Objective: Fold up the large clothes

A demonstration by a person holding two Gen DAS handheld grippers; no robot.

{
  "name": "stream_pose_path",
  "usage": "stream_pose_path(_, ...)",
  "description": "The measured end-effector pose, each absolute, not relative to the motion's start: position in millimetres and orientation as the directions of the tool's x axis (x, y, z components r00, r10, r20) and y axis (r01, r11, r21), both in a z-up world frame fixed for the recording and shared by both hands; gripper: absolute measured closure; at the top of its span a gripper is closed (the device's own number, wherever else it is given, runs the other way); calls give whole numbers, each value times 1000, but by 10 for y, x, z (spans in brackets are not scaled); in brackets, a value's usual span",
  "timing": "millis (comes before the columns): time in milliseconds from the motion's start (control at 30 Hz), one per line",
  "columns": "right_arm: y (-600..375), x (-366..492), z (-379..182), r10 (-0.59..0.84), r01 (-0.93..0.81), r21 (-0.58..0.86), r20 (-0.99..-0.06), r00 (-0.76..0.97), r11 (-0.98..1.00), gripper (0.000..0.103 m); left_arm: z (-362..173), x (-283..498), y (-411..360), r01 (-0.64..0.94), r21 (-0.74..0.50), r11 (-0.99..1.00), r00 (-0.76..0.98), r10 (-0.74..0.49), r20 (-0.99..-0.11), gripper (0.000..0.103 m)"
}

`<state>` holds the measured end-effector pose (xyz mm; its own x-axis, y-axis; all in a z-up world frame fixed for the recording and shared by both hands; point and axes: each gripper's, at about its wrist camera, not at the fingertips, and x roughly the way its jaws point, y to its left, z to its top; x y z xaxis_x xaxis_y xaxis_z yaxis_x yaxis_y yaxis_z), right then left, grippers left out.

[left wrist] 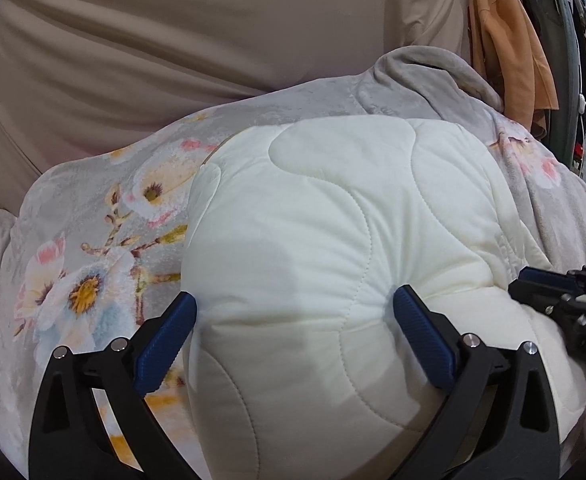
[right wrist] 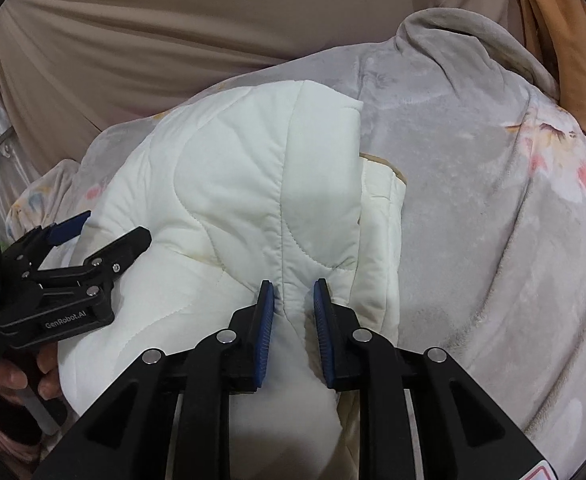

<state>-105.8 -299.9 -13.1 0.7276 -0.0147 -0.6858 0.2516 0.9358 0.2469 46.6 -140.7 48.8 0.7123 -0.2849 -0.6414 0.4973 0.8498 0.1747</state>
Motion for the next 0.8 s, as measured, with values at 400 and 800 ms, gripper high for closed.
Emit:
stream_pose_path(400,-3616,-1437,105,106,307,464,-673,732,831,52,692,592,-357,536,-234,811,458,-512,-727,5)
stream_pose_path(800,-3498,-903,-455,412,213,656,-659,629,724,51,321,695,-762,549,-344,761,329,-576,-748,5)
